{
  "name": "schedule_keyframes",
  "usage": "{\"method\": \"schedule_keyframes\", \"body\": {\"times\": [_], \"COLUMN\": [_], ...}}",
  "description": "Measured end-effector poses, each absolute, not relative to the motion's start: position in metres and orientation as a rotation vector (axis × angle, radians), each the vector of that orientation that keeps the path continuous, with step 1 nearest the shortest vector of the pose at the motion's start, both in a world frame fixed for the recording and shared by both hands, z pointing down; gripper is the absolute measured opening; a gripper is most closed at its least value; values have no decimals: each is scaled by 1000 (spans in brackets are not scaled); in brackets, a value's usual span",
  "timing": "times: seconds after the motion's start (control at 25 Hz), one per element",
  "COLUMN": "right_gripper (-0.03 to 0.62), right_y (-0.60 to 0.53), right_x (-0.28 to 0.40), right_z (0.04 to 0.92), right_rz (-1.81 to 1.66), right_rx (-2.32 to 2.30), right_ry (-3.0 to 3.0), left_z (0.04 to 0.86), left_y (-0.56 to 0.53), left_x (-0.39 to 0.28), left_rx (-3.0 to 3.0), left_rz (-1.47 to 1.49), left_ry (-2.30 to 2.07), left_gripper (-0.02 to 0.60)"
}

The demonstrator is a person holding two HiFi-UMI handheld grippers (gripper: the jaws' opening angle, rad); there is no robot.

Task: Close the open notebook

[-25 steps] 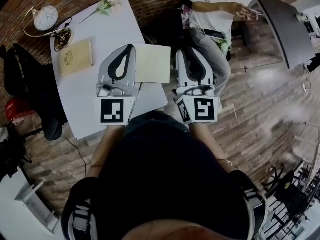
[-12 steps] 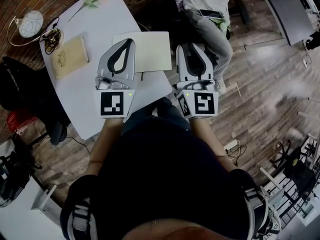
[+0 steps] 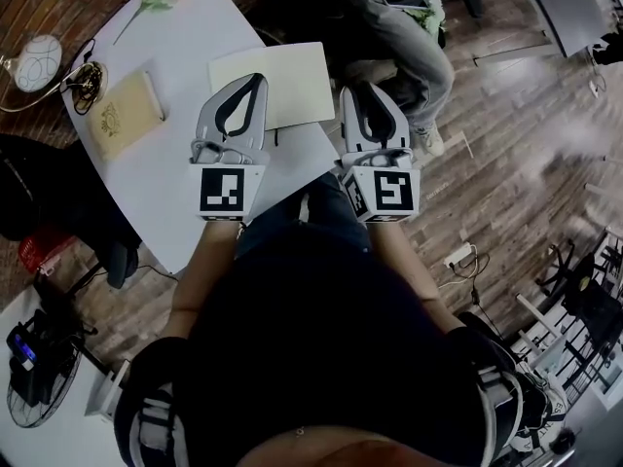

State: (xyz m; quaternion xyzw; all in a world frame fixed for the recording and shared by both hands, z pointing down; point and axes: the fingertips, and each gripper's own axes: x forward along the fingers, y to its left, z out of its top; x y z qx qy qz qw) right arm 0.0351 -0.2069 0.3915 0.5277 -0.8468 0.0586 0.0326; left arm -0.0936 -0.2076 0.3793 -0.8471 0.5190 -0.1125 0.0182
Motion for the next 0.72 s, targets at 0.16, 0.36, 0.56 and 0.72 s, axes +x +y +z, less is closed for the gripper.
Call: {"method": "schedule_keyframes", "body": {"times": [0.16,0.36,0.56,0.72], "right_gripper": [74,74,74,77], "right_y": [-206,-202,-201,-200], "right_x": [37,38,40,42], "right_z": [415,447,481,502], "right_rz": [214,273,343,394], "right_rx": [1626,1614,1575,1555], "right_ry": [-2556,-2511,-2458,-2437], "left_z": [394,409,426,440], "left_y": [-210,-212,-212,-213], "left_x": [-89,-84,-80,-78], "left_rx": [-2670,-2687,-2716,-2731], "left_rz": [-386,-408,-456,-497], "left_ry": [1564,1492,1470,1455], "left_gripper": [6,6,6,6]}}
